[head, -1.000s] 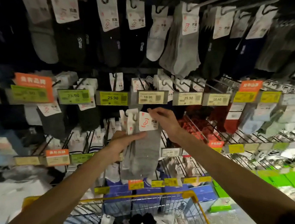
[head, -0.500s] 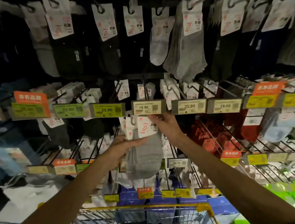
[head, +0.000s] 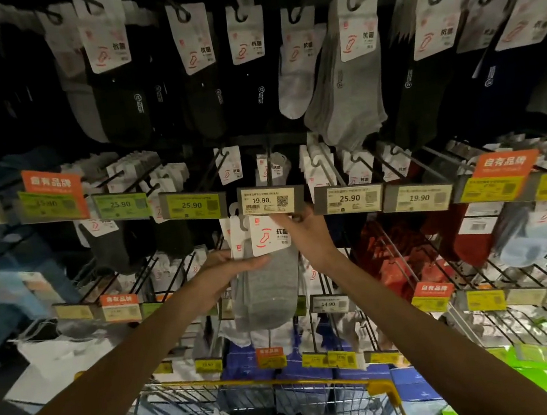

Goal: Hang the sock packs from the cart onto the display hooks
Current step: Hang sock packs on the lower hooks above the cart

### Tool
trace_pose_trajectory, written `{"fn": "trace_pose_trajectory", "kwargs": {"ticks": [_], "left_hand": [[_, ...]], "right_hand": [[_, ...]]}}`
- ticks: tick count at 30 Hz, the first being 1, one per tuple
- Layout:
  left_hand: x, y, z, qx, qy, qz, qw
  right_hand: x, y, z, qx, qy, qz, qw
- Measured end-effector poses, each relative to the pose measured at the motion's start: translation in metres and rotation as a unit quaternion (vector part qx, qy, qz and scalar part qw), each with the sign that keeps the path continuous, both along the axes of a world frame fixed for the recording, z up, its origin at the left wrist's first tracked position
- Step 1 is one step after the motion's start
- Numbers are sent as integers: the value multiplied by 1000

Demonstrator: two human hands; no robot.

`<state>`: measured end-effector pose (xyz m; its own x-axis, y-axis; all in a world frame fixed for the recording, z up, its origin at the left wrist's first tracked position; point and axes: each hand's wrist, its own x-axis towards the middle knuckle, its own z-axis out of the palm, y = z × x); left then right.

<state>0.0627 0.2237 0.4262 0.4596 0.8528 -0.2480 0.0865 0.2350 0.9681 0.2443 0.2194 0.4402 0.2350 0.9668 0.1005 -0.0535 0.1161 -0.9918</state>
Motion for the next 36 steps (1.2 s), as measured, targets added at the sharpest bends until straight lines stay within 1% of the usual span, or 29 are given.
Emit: {"fn": "trace_pose_trajectory", "kwargs": {"ticks": [6, 9, 12, 15, 19, 22, 24, 26, 28, 30, 32, 35, 36], "left_hand": [[-8, 6, -1, 4, -5, -9, 1000], [-8, 6, 4, 3, -11, -2, 1000], [-4, 8, 7, 4, -10, -1, 1000], [-2, 11, 6, 7, -8, -6, 1000], [-1, 17, 2, 3, -3, -3, 1000], [0, 19, -1, -8, -4, 8, 1000], [1, 20, -3, -16, -6, 22, 1000], [1, 21, -5, -25, -22, 34, 999], [-1, 24, -8, -26, -33, 34, 999], [-3, 28, -12, -24, -30, 28, 999], [-4, 32, -18, -30, -32, 23, 999], [-7, 35, -23, -64, -74, 47, 994], [-10, 35, -25, -74, -78, 66, 992]], "right_hand": [[-7, 5, 5, -6, -24, -25, 999], [-10, 5, 3, 8, -34, -46, 998], [-11, 3, -1, 24, -9, -82, 996], [-11, 4, 0, 25, 22, -92, 995], [-10, 10, 3, 21, -1, -108, 994], [-10, 14, 4, -6, -23, -90, 996], [-9, 13, 3, -16, -24, -60, 998], [-4, 9, -4, 1, -37, -35, 999], [3, 4, -14, 27, -69, 11, 997], [8, 2, -20, 26, -88, 39, 995], [8, 4, -22, 21, -87, 29, 996], [6, 13, -19, 21, -104, -34, 994], [7, 19, -23, 22, -135, -62, 989]]}}
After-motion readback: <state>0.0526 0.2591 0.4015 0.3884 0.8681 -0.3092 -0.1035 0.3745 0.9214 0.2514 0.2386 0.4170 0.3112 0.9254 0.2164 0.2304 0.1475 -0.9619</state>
